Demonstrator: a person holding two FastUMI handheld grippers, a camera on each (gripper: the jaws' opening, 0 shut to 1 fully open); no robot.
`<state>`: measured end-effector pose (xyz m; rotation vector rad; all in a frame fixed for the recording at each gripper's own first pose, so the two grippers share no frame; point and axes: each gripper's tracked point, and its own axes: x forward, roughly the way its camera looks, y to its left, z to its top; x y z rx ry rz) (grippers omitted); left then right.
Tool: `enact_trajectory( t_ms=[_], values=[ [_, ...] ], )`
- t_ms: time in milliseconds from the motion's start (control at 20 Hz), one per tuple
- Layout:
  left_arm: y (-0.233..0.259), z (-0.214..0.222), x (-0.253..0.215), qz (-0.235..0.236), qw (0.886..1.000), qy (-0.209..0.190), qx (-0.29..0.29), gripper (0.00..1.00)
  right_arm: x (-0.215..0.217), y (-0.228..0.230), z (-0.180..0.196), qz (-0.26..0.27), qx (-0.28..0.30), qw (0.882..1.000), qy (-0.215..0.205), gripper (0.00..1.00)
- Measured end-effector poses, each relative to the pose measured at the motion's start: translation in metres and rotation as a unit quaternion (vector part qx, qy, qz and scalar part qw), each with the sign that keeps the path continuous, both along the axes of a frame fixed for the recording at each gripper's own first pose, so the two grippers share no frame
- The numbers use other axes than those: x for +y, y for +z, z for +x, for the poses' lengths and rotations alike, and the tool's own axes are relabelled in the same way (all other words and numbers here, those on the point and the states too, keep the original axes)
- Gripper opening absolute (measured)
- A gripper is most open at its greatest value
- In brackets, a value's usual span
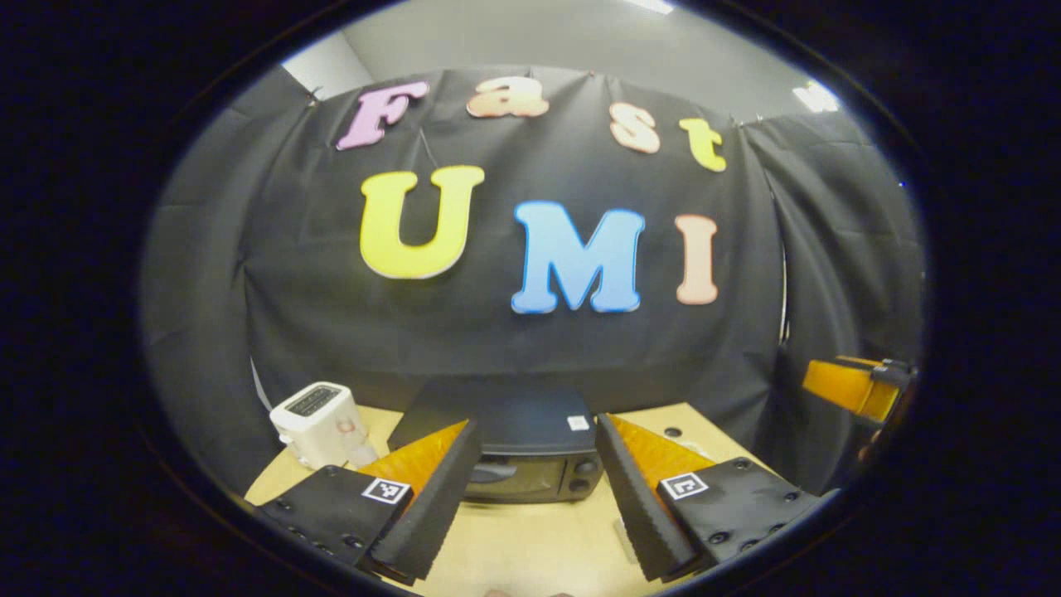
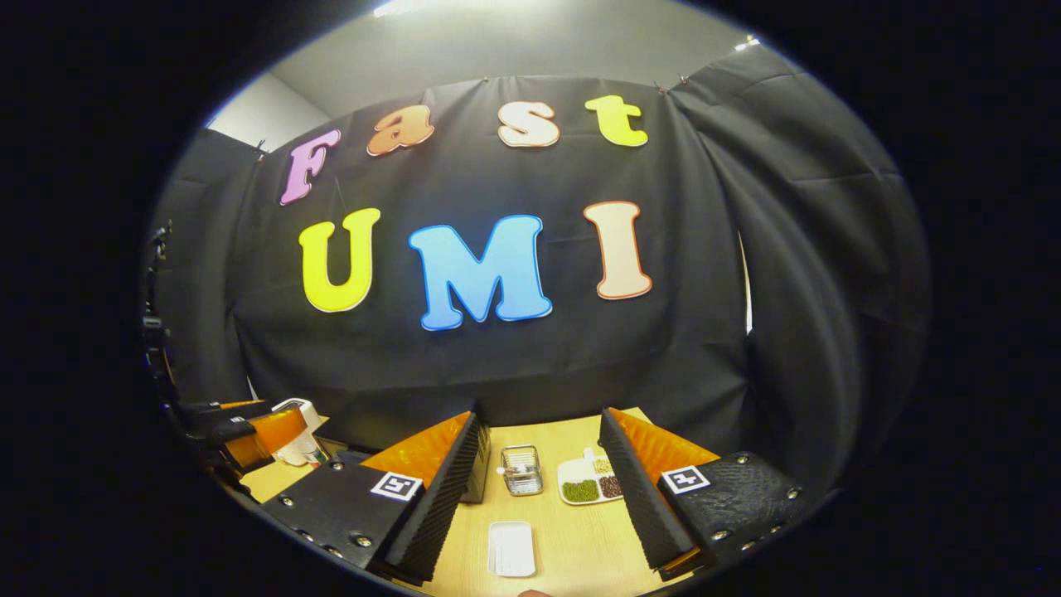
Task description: Open the electric oven with the left hand, put the food in, and close the electric oven.
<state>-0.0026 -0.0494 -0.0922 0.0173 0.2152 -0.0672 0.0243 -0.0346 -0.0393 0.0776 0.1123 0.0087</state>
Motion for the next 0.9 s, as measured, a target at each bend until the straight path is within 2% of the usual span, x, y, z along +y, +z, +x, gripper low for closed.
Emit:
enact_trajectory(
  t_ms=[150,300,400,450,500,550,900],
  values=[
    [0.041,-0.018,-0.013,-0.016,0.999,0.007,-0.031,0.98,0.006,0.023,-0.003,0.003,-0.021,1.0,0.018,0.9],
    [0.06,-0.033,-0.013,-0.004,0.999,0.015,-0.049,0.94,0.014,0.036,-0.01,-0.003,-0.036,0.999,0.037,0.9],
    [0.066,-0.042,-0.012,0.005,0.998,0.012,-0.055,0.97,0.018,0.04,-0.015,-0.007,-0.039,0.998,0.04,0.9],
    [0.068,-0.044,-0.012,0.008,0.998,0.009,-0.057,0.97,0.019,0.043,-0.018,-0.008,-0.041,0.998,0.038,0.9],
    [0.07,-0.046,-0.012,0.008,0.998,0.003,-0.06,0.9,0.021,0.045,-0.02,-0.009,-0.044,0.998,0.034,0.9],
    [0.072,-0.047,-0.013,0.007,0.998,-0.005,-0.063,0.98,0.022,0.047,-0.022,-0.01,-0.047,0.998,0.028,0.9],
    [0.077,-0.058,0.003,-0.006,0.997,-0.037,-0.065,0.98,0.039,0.056,-0.041,-0.005,-0.048,0.999,0.007,0.9]
  ],
)
